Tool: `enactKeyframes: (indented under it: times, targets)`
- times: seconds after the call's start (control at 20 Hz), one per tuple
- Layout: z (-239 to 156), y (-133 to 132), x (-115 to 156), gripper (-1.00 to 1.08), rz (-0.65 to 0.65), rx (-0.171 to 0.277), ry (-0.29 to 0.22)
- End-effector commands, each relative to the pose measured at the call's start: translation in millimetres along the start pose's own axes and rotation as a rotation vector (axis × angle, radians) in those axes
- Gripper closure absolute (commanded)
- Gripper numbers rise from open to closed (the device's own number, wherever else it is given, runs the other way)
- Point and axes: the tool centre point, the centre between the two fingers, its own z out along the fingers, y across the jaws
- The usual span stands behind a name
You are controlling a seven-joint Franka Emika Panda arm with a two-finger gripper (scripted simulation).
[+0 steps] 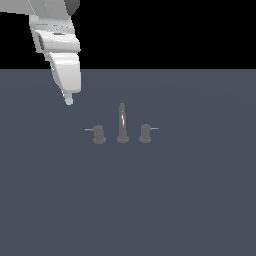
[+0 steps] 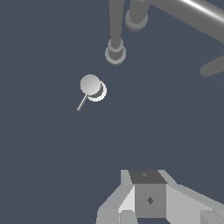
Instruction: Turn on the faucet by rotating a designated handle.
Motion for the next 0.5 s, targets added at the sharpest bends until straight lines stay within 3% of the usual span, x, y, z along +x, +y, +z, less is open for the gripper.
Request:
enactKeyframes:
  times: [0.0, 0.45]
  targets:
    - [12.5, -10.3, 4.6, 1.08, 0.042, -0.001, 0.001]
    - [64.5, -50.4, 29.7, 1.08, 0.216, -0.011, 0.007]
